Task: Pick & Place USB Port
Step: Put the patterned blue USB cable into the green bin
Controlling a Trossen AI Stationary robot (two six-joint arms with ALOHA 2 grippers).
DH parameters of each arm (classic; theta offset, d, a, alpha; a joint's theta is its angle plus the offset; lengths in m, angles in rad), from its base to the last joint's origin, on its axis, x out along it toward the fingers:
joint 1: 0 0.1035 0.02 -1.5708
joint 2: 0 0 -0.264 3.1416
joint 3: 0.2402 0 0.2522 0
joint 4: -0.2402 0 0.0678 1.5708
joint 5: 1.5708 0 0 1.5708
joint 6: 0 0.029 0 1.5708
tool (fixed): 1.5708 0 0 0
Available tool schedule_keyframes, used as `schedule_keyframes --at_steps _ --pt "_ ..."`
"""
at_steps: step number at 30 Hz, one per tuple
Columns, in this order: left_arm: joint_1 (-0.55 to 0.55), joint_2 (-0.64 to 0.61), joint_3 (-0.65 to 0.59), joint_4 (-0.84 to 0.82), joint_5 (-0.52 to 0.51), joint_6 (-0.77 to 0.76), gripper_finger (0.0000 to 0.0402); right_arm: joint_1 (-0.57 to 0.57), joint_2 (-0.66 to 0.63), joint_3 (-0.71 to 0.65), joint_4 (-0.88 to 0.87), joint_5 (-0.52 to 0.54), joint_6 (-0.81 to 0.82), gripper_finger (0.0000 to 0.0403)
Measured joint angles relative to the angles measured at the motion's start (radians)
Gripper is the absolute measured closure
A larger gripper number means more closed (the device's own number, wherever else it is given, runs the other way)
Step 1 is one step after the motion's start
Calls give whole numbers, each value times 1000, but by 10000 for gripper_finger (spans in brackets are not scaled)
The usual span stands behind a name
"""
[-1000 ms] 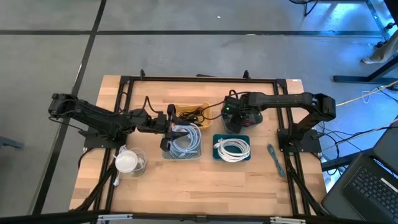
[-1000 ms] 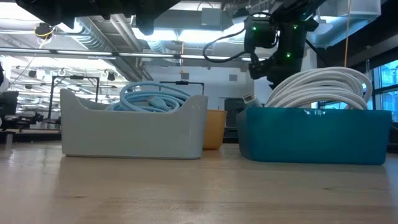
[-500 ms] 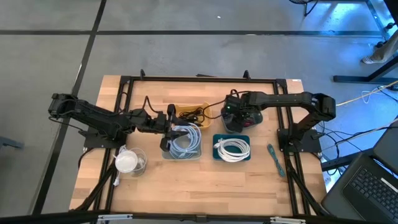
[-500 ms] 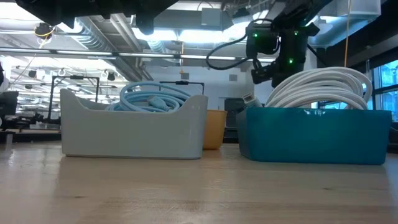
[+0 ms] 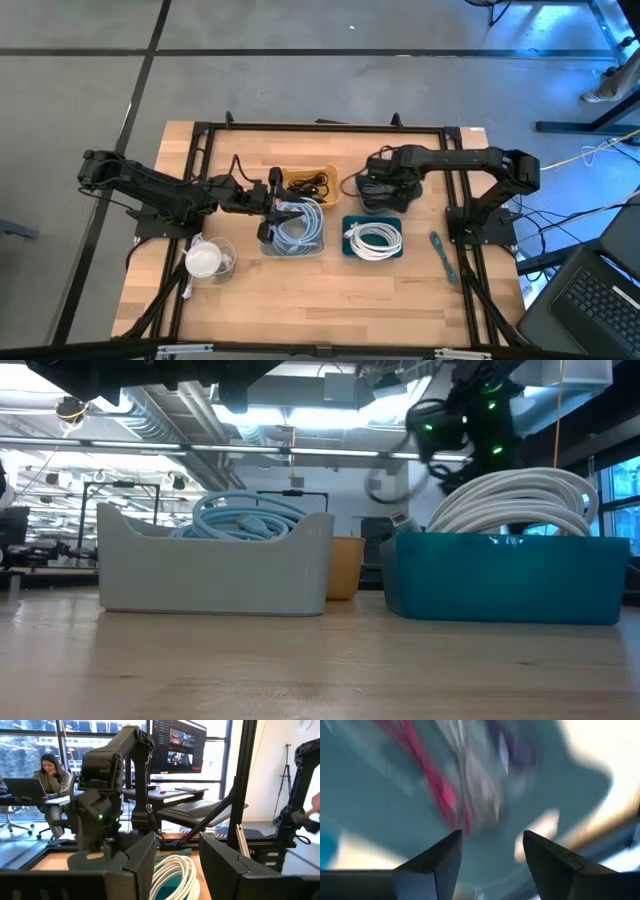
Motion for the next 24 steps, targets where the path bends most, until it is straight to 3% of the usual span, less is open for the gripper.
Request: schedule_keyframes --at_steps 5,10,17,24 --pt "0 0 0 0 1 15 261 43 -53 13 -270 -173 149 214" --pt "0 0 0 -4 1 4 261 161 -161 -14 -307 -376 304 237" --pt "0 0 0 -4 1 0 261 373 -276 -28 -258 -394 643 240" --pt "-23 0 0 -4 3 -26 261 593 -281 -29 -123 -385 899 238"
